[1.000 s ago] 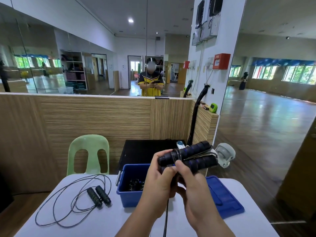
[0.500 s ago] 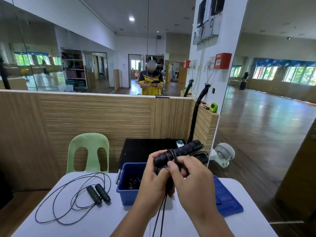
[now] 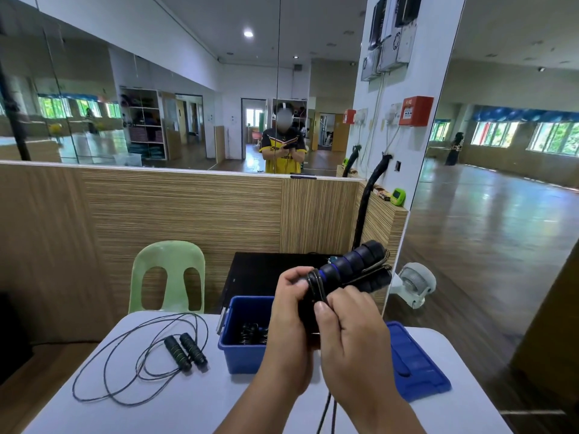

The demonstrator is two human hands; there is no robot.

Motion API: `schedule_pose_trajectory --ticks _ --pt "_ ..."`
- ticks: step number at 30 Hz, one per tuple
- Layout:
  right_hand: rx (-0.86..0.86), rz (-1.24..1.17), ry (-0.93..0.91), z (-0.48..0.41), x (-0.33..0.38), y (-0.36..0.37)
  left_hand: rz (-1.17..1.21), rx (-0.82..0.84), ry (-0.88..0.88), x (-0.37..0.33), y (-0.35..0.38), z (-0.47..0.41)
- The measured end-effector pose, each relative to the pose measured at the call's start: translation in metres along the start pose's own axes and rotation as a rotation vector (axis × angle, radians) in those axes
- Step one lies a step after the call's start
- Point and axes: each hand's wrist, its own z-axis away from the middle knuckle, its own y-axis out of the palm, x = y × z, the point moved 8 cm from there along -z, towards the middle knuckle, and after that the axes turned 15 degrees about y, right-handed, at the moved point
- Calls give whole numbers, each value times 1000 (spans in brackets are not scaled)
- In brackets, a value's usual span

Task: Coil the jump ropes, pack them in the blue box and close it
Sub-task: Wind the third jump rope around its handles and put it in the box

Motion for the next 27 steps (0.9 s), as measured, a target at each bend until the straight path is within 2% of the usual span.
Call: schedule_pose_trajectory --ticks 5,12,21,27 --pt "66 -45 34 2 -6 3 -144 -66 -27 0 -6 -4" --pt "160 -53 15 4 -15 12 -135 -141 -280 19 -19 -2" --pt "289 -73 15 16 -26 27 -345 -223 -101 6 -34 -15" --pt "362 -72 44 26 -47 32 -369 -206 -117 5 -36 -18"
